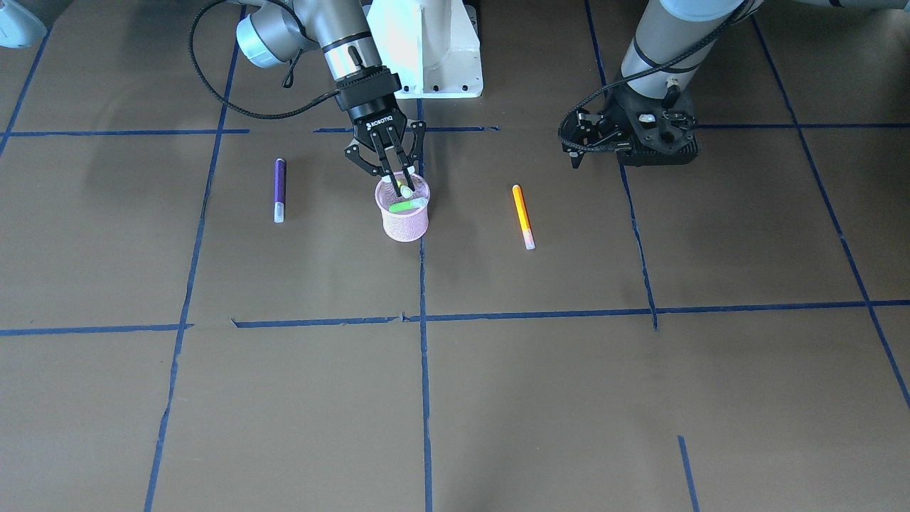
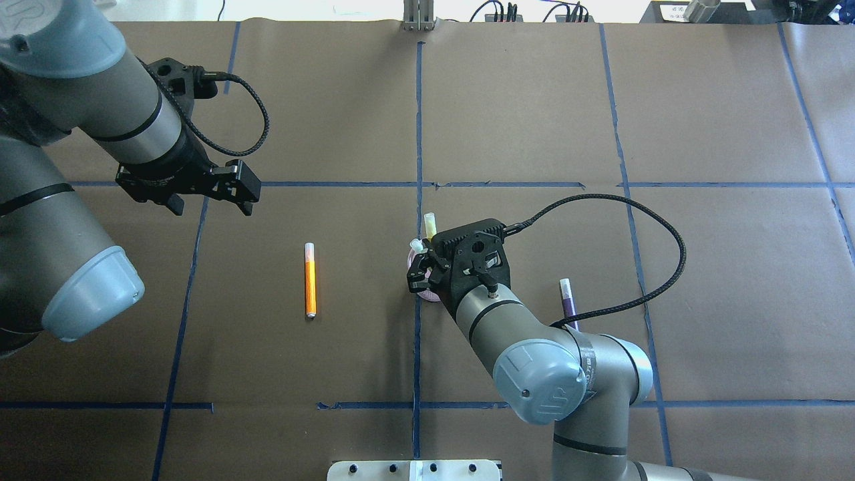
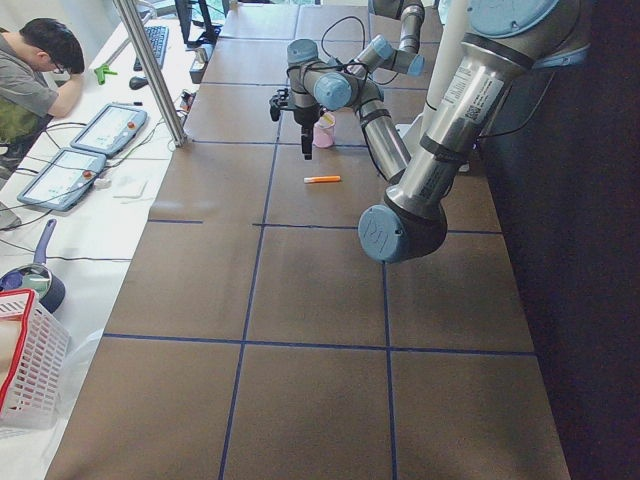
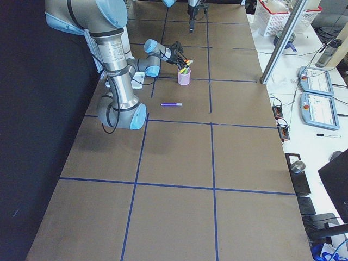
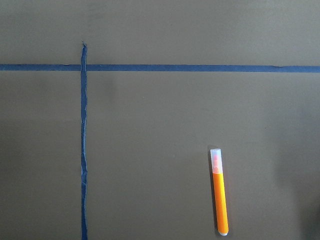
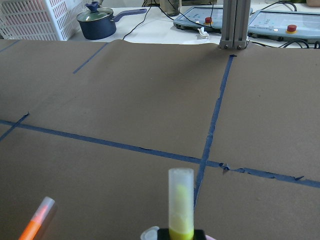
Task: Collect pens into pen holder
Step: 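Lower the yellow highlighter into the pen cup and open the right gripper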
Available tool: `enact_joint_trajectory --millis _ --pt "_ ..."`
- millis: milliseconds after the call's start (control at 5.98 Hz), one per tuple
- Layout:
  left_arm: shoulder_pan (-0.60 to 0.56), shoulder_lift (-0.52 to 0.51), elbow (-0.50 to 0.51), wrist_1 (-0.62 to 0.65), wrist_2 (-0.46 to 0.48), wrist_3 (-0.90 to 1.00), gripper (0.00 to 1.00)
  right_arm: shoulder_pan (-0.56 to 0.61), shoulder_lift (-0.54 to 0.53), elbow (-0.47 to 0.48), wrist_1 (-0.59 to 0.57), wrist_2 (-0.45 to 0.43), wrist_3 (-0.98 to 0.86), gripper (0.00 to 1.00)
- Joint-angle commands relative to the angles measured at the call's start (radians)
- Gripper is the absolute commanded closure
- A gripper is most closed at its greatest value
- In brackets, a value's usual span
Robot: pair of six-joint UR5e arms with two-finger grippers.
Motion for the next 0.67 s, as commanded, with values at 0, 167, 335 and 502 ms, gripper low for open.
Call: enact_joint_trajectory --millis 0,167,335,502 --pt "0.000 0.000 -0.003 0.000 0.000 -0.002 0.00 -0.002 0.006 0.002 -0.001 -0.010 0.099 0.01" --pt "0.000 0.000 -0.003 0.000 0.000 -0.002 0.00 0.007 0.011 0.005 -0.007 -0.007 0.098 0.00" --pt "0.000 0.000 -0.002 -0.002 0.000 -0.002 0.00 0.033 0.017 0.005 -0.013 0.010 0.095 0.00" --pt "0.002 -0.002 0.006 -0.006 0.000 -0.005 0.00 0.086 0.017 0.005 -0.031 0.119 0.097 0.00"
